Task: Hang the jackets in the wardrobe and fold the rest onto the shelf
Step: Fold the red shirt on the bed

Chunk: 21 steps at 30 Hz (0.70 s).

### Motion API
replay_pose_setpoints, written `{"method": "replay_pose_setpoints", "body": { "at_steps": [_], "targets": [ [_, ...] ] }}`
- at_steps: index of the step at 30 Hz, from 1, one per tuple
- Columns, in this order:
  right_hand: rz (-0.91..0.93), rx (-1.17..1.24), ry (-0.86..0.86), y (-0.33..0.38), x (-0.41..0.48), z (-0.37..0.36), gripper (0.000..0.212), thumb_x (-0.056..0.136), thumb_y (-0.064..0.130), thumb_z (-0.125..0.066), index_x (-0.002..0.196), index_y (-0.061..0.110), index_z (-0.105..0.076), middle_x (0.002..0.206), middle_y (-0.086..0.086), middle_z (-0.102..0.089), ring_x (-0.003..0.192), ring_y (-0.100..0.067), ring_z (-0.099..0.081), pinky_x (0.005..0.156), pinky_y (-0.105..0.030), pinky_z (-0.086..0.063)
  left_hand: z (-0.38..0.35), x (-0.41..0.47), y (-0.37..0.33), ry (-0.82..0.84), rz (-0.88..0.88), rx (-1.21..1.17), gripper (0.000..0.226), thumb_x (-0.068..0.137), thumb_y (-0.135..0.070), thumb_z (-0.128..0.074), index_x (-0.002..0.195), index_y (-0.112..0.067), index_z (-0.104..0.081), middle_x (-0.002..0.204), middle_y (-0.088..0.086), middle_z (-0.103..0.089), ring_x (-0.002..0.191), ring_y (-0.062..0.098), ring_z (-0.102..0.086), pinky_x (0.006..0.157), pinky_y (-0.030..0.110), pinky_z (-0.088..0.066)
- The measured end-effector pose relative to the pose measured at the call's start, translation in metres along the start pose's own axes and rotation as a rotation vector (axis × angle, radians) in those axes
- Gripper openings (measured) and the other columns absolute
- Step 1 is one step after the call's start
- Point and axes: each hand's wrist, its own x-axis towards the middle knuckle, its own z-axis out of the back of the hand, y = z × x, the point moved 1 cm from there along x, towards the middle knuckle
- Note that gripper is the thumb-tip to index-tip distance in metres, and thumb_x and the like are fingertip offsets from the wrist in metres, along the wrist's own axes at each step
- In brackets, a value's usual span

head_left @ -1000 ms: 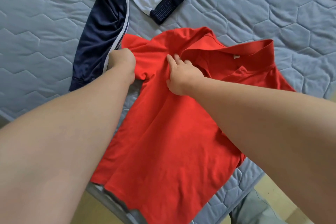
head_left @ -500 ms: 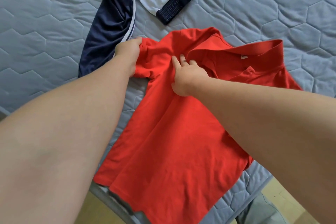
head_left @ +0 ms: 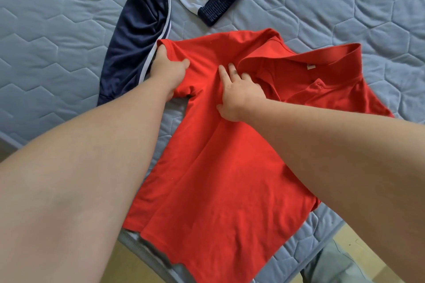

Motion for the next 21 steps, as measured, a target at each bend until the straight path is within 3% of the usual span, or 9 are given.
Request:
{"method": "replay_pose_setpoints", "body": {
  "at_steps": [3, 8, 11, 14, 17, 21],
  "targets": [
    [0.008, 0.016, -0.001, 0.000, -0.001, -0.001, 0.106, 0.084, 0.039, -0.065, 0.160, 0.026, 0.008, 0.169, -0.002, 0.009, 0.148, -0.031, -0.021, 0.108, -0.048, -0.038, 0.010, -0.005, 0.002, -0.096, -0.158, 0.420, 0.071, 0.096, -0.027, -0.062, 0.158, -0.023, -0.027, 0.155, 0.004, -0.043, 0.138, 0.025, -0.046, 0.114, 0.033, -0.035],
    [0.042, 0.202, -0.049, -0.007, -0.010, 0.002, 0.087, 0.088, 0.034, -0.061, 0.160, 0.026, -0.012, 0.169, 0.000, -0.001, 0.144, -0.029, -0.033, 0.109, -0.045, -0.041, 0.003, -0.046, -0.009, -0.234, -0.584, 0.699, 0.060, 0.092, -0.012, -0.062, 0.147, -0.014, -0.039, 0.133, 0.015, -0.045, 0.106, 0.038, -0.059, 0.088, 0.048, -0.047],
    [0.044, 0.451, -0.248, -0.019, -0.025, 0.010, 0.057, 0.092, 0.019, -0.050, 0.149, 0.022, -0.042, 0.162, 0.001, -0.031, 0.141, -0.023, -0.042, 0.110, -0.040, -0.041, -0.017, -0.074, -0.017, -0.207, -0.703, 0.733, 0.066, 0.087, -0.008, -0.056, 0.150, -0.015, -0.037, 0.132, 0.013, -0.046, 0.099, 0.040, -0.063, 0.081, 0.053, -0.051],
    [0.022, 0.510, -0.460, -0.033, -0.046, 0.017, 0.038, 0.089, 0.010, -0.047, 0.122, 0.019, -0.064, 0.131, -0.001, -0.062, 0.118, -0.027, -0.058, 0.096, -0.039, -0.048, -0.042, -0.100, -0.018, -0.081, -0.763, 0.699, 0.066, 0.086, -0.003, -0.051, 0.149, -0.018, -0.041, 0.132, 0.011, -0.047, 0.093, 0.043, -0.064, 0.079, 0.055, -0.052],
    [-0.045, 0.542, -0.507, -0.053, -0.063, 0.017, 0.029, 0.087, 0.009, -0.049, 0.107, 0.017, -0.068, 0.113, -0.004, -0.066, 0.107, -0.028, -0.060, 0.088, -0.040, -0.049, -0.065, -0.117, -0.017, -0.006, -0.790, 0.639, 0.063, 0.083, 0.000, -0.053, 0.145, -0.015, -0.046, 0.128, 0.013, -0.049, 0.089, 0.046, -0.064, 0.076, 0.057, -0.053],
    [-0.123, 0.500, -0.519, -0.090, -0.083, 0.009, 0.027, 0.086, 0.007, -0.052, 0.107, 0.014, -0.069, 0.111, -0.008, -0.063, 0.107, -0.033, -0.057, 0.087, -0.044, -0.047, -0.095, -0.126, -0.015, 0.094, -0.756, 0.720, 0.064, 0.087, -0.004, -0.058, 0.147, -0.016, -0.039, 0.131, 0.012, -0.046, 0.095, 0.045, -0.064, 0.083, 0.054, -0.052]
  ]
}}
